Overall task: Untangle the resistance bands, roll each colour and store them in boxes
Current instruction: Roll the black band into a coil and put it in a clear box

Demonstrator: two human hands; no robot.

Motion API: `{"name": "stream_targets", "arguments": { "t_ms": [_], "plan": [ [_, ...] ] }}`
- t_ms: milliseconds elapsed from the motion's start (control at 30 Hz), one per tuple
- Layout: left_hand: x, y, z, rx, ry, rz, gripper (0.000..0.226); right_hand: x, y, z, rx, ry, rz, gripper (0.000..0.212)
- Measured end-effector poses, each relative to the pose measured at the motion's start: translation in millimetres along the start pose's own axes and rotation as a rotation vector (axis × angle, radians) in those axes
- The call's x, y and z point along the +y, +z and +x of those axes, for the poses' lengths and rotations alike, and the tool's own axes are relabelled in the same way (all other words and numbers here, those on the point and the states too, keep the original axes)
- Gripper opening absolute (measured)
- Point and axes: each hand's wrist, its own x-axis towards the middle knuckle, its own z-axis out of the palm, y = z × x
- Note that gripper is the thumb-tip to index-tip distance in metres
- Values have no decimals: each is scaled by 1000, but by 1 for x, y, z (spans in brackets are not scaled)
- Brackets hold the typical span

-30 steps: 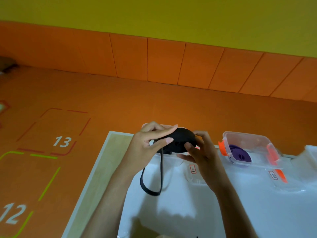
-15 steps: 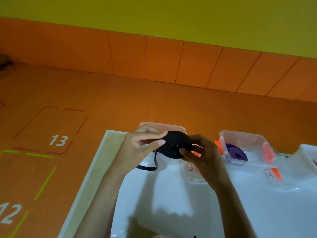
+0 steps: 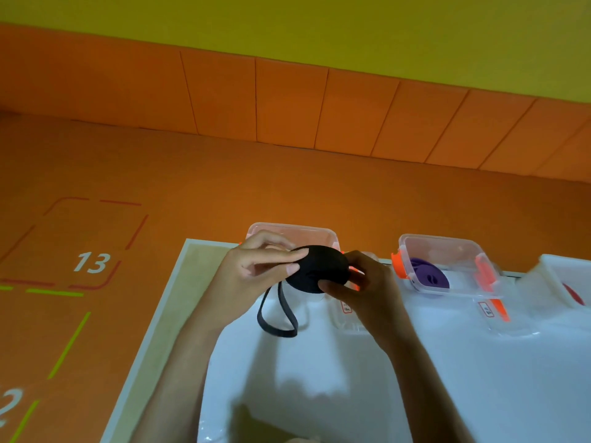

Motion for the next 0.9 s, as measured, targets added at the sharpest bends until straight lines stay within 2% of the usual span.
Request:
{"name": "stream_targets", "arguments": {
  "t_ms": [167,267,367,433,567,633,700,800,900],
  "plan": [
    [-1,4,3,46,9,23,35,-5,5,2,-37,-3,-52,41],
    [1,9,4,100,-14,-27,29,-8,4,-1,-103,31,181,28],
    [0,12,3,117,29,-50,20,-10,4,-4,-96,60,363,28],
    [0,11,2,97,66,-24,23,-11,5,-3,-64,52,408,28],
    [2,4,-2,-14,25,22,38,-6,8,0,-51,36,483,27],
    [4,2,-1,10,14,30,37,-8,7,1,-77,-10,413,21],
    [6,3,0,61,0,32,37,-10,4,5,-89,-71,221,18],
    [9,6,-1,159,-25,-30,36,-3,-1,7,-102,-34,10,27],
    [4,8,0,213,-36,-34,25,3,-2,7,-111,-1,-69,28]
  ]
}}
